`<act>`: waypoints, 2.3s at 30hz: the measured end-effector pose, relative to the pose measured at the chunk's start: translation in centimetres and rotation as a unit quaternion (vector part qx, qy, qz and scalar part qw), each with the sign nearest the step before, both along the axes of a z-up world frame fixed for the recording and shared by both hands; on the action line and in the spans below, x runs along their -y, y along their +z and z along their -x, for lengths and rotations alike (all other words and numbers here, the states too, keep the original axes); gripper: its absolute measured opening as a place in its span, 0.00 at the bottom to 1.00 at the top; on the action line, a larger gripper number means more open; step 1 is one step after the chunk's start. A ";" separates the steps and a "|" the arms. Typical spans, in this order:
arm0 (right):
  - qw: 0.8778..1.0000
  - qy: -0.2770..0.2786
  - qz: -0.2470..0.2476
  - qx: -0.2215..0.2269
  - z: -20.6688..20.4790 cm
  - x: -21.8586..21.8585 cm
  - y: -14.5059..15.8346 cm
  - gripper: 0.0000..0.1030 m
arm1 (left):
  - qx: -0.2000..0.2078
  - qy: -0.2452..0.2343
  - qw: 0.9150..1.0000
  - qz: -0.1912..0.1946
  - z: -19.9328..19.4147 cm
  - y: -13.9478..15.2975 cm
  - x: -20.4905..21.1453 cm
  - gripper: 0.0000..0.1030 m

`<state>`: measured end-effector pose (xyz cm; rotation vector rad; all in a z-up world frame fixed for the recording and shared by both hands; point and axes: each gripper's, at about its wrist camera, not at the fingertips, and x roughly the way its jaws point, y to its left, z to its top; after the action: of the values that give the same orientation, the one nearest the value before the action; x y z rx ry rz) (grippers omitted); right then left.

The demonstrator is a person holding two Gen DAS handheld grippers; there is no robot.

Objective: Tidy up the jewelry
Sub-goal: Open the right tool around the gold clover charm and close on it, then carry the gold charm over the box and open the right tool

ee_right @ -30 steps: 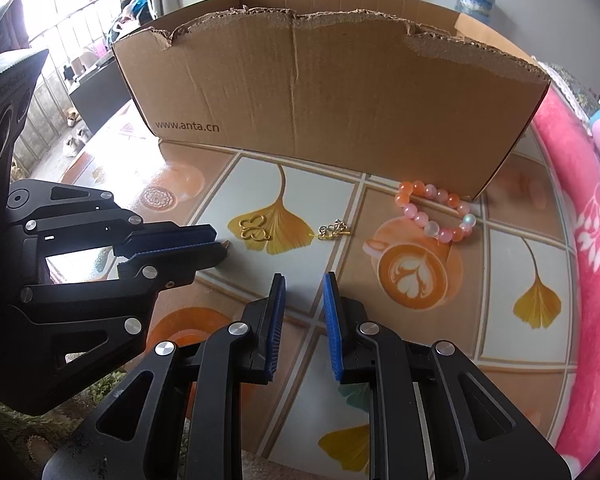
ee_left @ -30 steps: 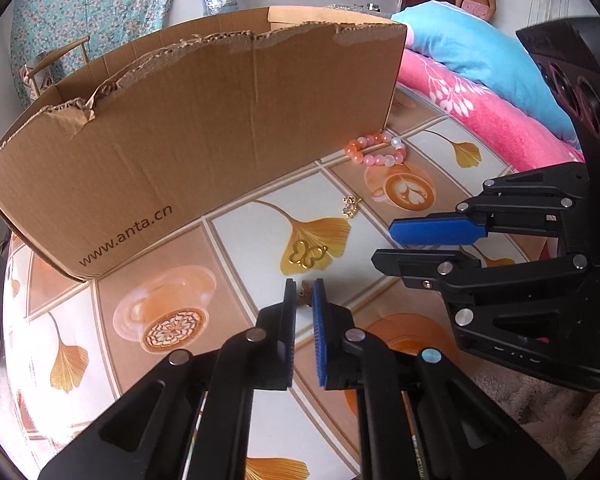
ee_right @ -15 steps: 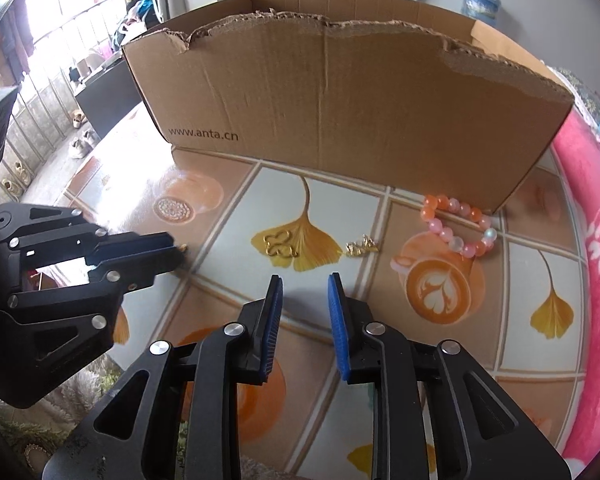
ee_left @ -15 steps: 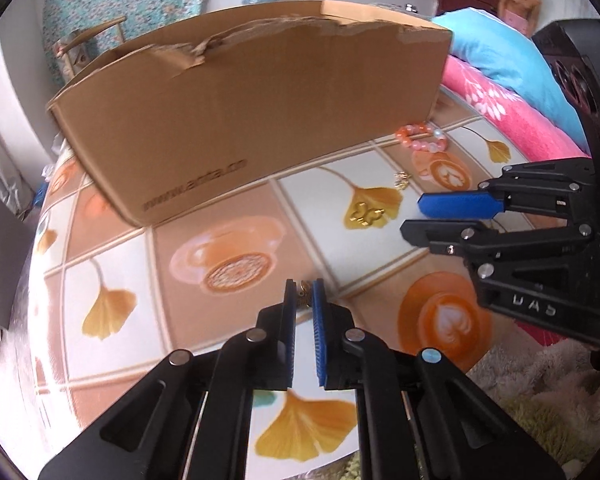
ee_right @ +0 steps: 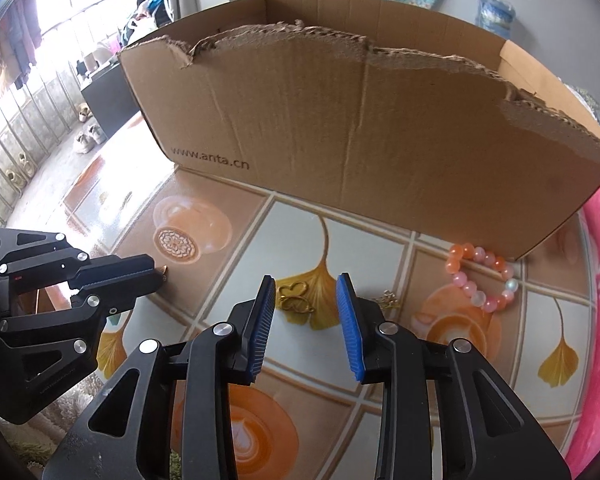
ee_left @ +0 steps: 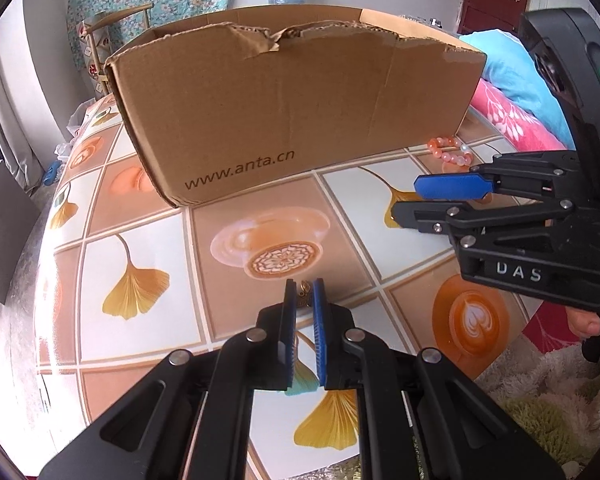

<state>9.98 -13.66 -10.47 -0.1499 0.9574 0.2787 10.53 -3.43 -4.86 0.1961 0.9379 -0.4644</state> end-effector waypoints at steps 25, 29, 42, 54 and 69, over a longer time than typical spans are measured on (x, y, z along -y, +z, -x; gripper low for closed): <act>1.000 0.011 -0.016 -0.024 1.3 -0.9 0.0 0.09 | 0.000 0.001 1.000 0.016 -0.1 0.0 -0.3 0.08; 0.999 0.016 -0.021 -0.024 1.9 -0.9 0.3 0.09 | 0.001 0.001 1.000 0.017 -0.1 -0.1 -0.4 0.08; 0.999 0.019 -0.028 -0.014 3.4 -0.8 0.7 0.09 | 0.008 0.014 1.000 0.017 -0.1 0.0 -0.9 0.07; 0.998 0.035 -0.040 0.020 5.4 -0.4 3.0 0.09 | 0.046 0.010 0.999 0.027 1.9 3.3 -2.1 0.07; 0.978 0.104 -0.064 0.171 4.6 0.6 13.8 0.09 | 0.195 -0.038 0.979 0.055 -0.3 15.7 -1.9 0.07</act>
<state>5.40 -14.25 3.30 -0.1731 0.5803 0.4889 10.88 -1.48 10.79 0.2134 0.5210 -0.5255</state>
